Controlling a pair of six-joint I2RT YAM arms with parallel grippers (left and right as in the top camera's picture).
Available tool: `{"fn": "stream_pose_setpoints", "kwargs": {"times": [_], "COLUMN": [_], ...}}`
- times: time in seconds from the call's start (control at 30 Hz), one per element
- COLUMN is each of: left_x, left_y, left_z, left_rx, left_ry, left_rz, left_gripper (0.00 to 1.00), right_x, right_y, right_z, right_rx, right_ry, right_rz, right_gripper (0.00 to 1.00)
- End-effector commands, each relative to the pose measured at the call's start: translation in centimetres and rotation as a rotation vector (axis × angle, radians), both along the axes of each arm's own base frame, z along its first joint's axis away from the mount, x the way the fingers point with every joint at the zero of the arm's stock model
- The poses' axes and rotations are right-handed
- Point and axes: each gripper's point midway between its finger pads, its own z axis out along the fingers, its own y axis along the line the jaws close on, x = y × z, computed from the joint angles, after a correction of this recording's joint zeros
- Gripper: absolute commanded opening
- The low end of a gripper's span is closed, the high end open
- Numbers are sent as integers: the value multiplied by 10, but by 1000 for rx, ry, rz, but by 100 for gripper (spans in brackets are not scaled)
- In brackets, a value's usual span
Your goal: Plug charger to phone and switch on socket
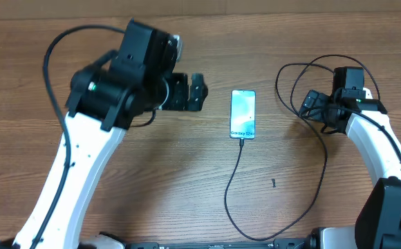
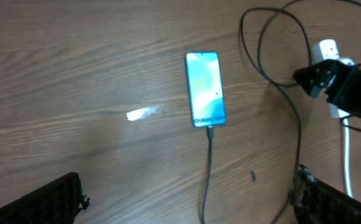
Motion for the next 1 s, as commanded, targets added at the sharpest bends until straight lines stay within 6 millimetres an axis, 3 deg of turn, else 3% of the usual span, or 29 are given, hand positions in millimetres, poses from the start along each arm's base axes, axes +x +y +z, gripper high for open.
{"fn": "stream_pose_setpoints", "kwargs": {"times": [0.0, 0.17, 0.33, 0.47, 0.57, 0.97], "left_x": [-10, -14, -23, -15, -4, 26], "left_y": [13, 29, 53, 69, 73, 70], "left_z": [-15, -47, -93, -116, -117, -92], "left_rx": [55, 49, 61, 36, -2, -41], "left_ry": [-23, -76, -64, -124, -207, -541], "left_rz": [16, 59, 117, 175, 198, 140], "left_gripper": [100, 100, 99, 100, 100, 100], "right_x": [1, 1, 1, 1, 1, 1], "right_y": [0, 0, 0, 0, 0, 0], "right_z": [7, 7, 7, 7, 7, 7], "right_rx": [-2, -2, -2, -2, -2, -2], "right_ry": [-26, -26, -26, -26, -26, -26], "right_rz": [0, 0, 0, 0, 0, 0], "right_gripper": [100, 100, 100, 100, 100, 100]}}
